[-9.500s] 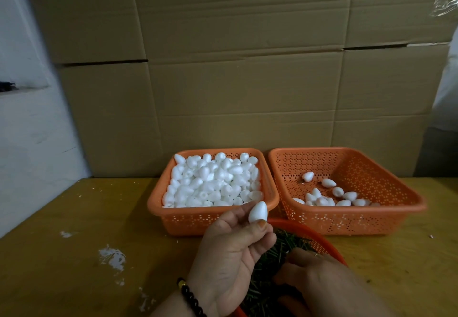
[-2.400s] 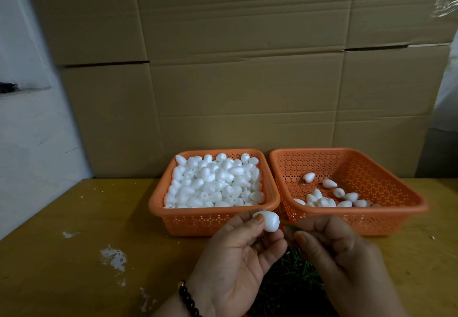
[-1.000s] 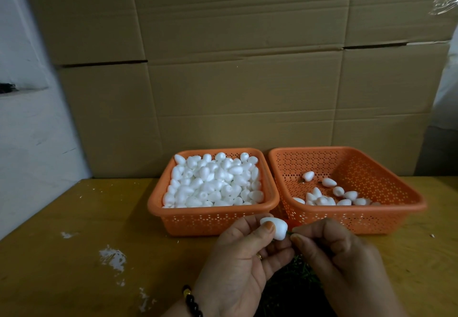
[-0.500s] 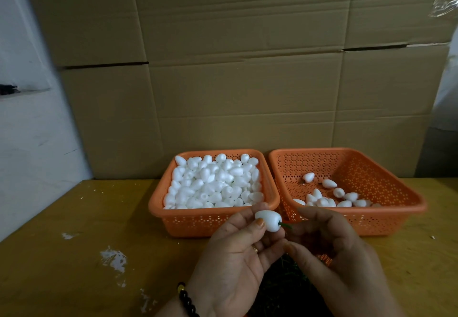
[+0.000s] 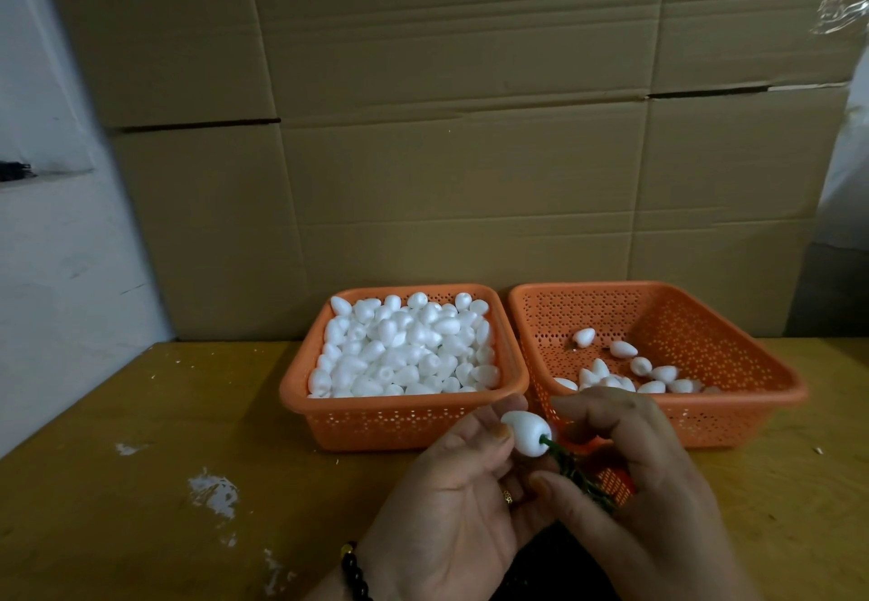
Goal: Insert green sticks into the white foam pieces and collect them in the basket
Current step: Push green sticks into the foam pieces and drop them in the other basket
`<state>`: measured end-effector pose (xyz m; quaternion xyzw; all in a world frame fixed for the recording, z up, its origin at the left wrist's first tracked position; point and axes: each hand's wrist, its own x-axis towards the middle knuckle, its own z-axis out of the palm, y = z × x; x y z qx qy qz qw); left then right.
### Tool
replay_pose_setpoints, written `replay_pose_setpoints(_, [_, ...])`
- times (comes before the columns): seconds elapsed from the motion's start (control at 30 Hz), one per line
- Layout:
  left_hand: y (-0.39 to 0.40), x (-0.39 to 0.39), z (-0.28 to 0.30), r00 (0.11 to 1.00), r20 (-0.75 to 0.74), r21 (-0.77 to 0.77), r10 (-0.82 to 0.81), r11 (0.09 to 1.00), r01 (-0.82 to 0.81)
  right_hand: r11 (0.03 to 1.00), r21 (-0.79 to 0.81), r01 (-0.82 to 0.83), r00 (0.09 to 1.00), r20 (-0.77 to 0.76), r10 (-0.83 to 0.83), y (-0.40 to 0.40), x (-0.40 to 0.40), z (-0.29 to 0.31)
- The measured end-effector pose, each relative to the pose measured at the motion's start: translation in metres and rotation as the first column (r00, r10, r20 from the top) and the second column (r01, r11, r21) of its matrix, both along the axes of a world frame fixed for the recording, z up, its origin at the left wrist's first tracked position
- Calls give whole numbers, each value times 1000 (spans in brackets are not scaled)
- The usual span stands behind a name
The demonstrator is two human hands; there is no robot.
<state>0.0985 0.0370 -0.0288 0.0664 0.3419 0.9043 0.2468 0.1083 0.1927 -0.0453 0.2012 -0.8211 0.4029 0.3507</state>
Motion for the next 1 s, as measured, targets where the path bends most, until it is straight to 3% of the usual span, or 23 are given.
replay_pose_setpoints(0.17, [3, 0, 1, 996, -11, -60, 90, 994, -90, 1000, 11, 16, 1000, 24, -16, 0, -1, -2])
replay_pose_setpoints(0.33, [-4, -10, -1, 956, -104, -191, 276, 937, -291, 994, 9, 112, 953, 283, -110, 2, 2, -2])
replay_pose_setpoints(0.47, [-10, -24, 5, 927, -215, -259, 306, 898, -357, 892, 432, 134, 905, 314, -288, 0, 3, -1])
replay_pose_setpoints(0.57, [-2, -44, 13, 899, -338, -371, 279, 838, -400, 854, 520, 4, 917, 340, -211, -3, 3, -5])
replay_pose_setpoints(0.7, [23, -74, 19, 800, -583, -561, 139, 644, -520, 817, 569, -90, 920, 362, -151, -6, 2, -11])
replay_pose_setpoints(0.8, [44, -93, 20, 700, -714, -621, -1, 463, -633, 807, 581, -104, 916, 372, -150, -7, 1, -12])
replay_pose_setpoints(0.9, [62, -105, 18, 618, -782, -613, -82, 277, -740, 795, 593, -129, 907, 394, -146, -7, 0, -13])
replay_pose_setpoints(1.0, [73, -110, 15, 594, -778, -623, -206, 128, -772, 767, 618, -173, 902, 413, -129, -6, -3, -15])
